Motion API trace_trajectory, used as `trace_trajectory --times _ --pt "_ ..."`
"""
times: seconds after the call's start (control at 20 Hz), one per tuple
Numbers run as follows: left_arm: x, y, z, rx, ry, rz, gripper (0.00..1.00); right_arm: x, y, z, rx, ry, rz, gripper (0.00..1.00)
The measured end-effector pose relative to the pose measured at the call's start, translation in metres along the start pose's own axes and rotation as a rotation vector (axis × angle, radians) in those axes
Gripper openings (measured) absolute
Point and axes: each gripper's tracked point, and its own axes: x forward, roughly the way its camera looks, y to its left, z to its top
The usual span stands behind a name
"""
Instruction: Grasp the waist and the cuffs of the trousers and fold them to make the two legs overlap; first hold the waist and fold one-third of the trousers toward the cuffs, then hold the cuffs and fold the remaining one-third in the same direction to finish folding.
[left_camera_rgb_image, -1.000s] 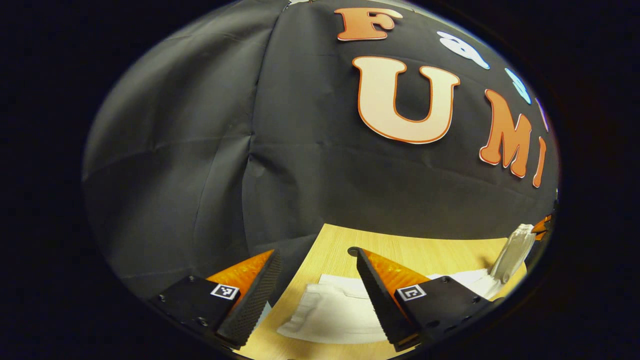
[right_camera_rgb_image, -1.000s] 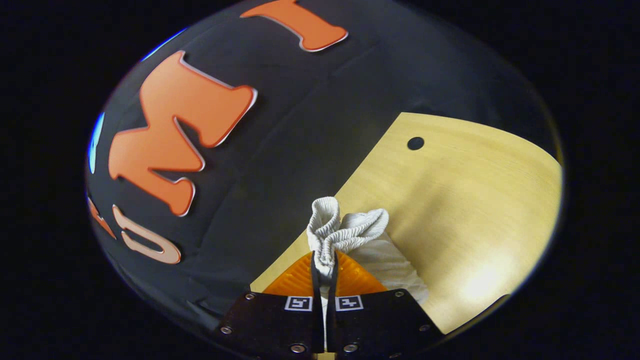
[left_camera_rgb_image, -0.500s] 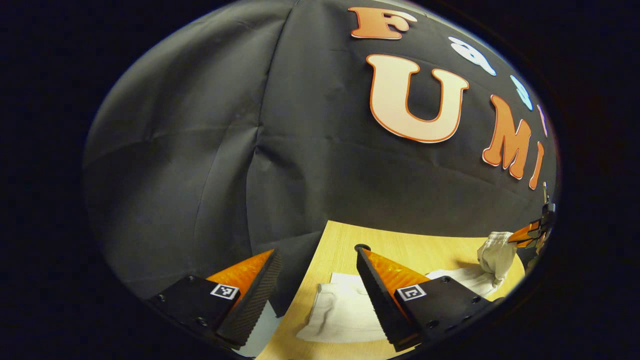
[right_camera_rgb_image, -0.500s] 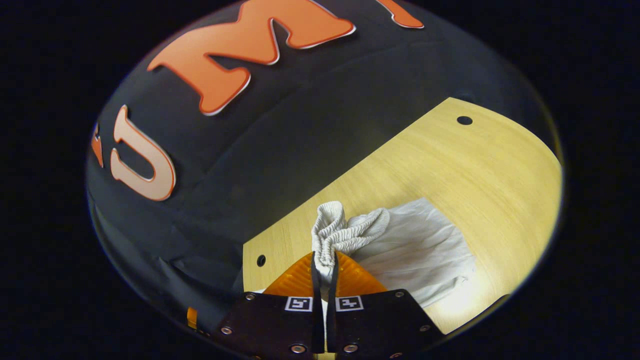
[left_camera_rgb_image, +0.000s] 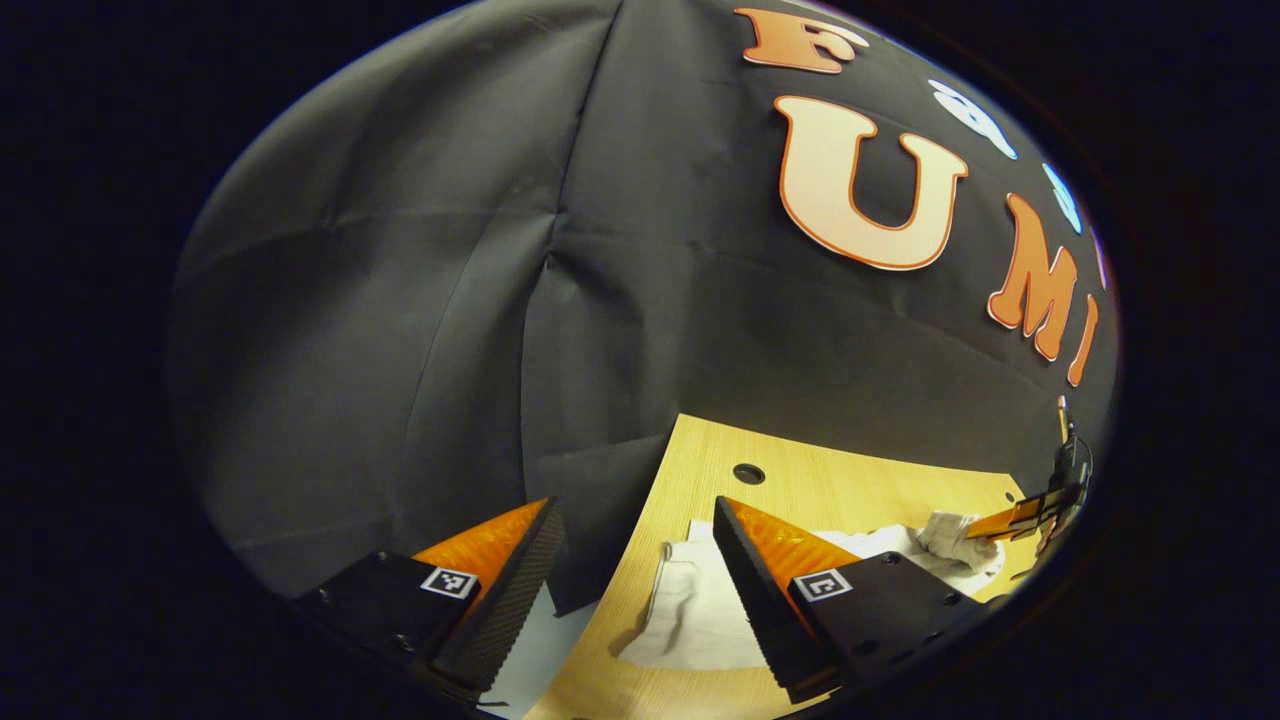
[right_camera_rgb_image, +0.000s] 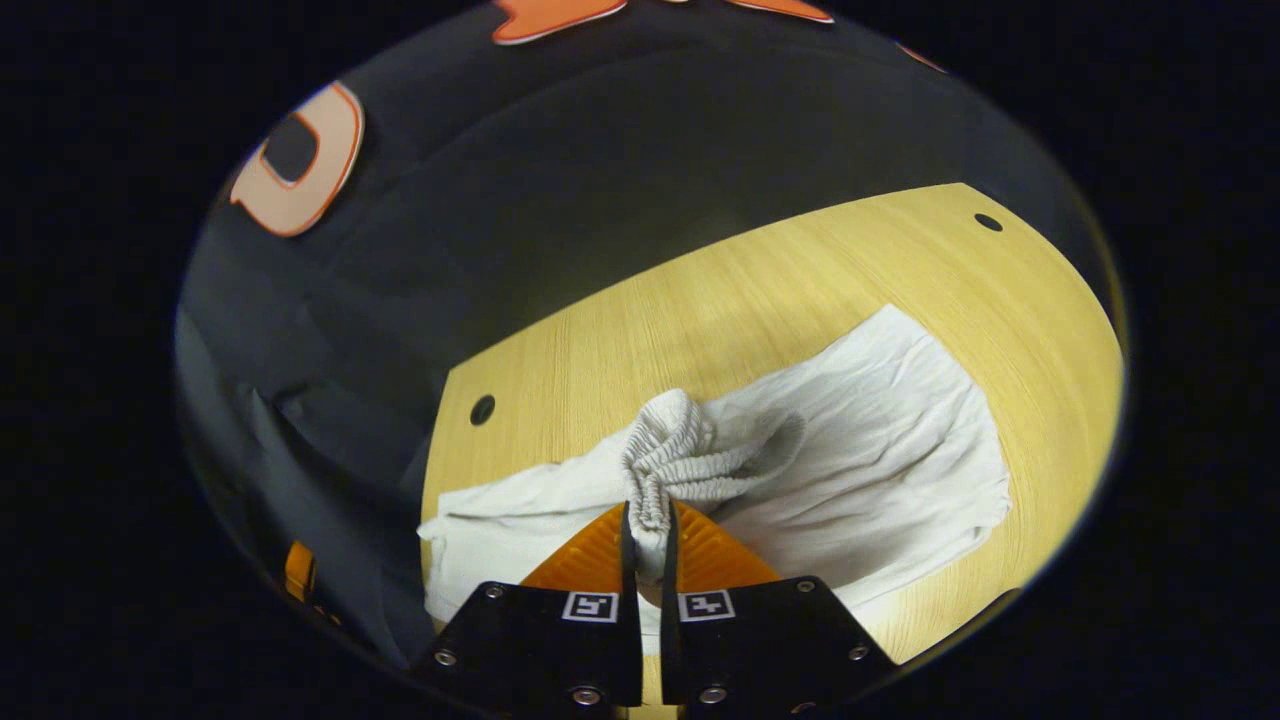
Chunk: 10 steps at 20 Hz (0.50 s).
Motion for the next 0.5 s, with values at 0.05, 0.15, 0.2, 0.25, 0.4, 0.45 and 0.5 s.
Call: trace_trajectory --times 0.05,0.15,0.2,0.25,0.4,0.45,0.5 --pt "0.001 0.001 -0.003 -0.005 0.005 0.0 0.99 -0.004 0.0 0.005 -0.011 0.005 0.004 0.1" --pt "0.001 0.001 -0.007 -0.017 0.015 -0.002 0.99 -0.01 0.003 0.012 -0.002 0.017 0.034 0.19" --pt "0.001 0.002 -0.008 -0.023 0.019 -0.003 0.99 -0.015 0.005 0.013 0.011 0.021 0.057 0.28" --pt "0.001 0.003 -0.01 -0.032 0.024 -0.005 0.99 -0.021 0.008 0.019 0.026 0.023 0.084 0.35" --pt "0.001 0.003 -0.02 -0.074 0.044 -0.014 0.99 -0.023 0.019 0.018 0.05 0.012 0.112 0.8" --pt "0.0 0.001 -0.025 -0.096 0.058 -0.021 0.99 -0.023 0.019 0.018 0.056 0.012 0.112 0.84" --pt "-0.001 -0.002 -0.031 -0.124 0.073 -0.03 0.96 -0.021 0.02 0.015 0.058 0.014 0.115 0.98"
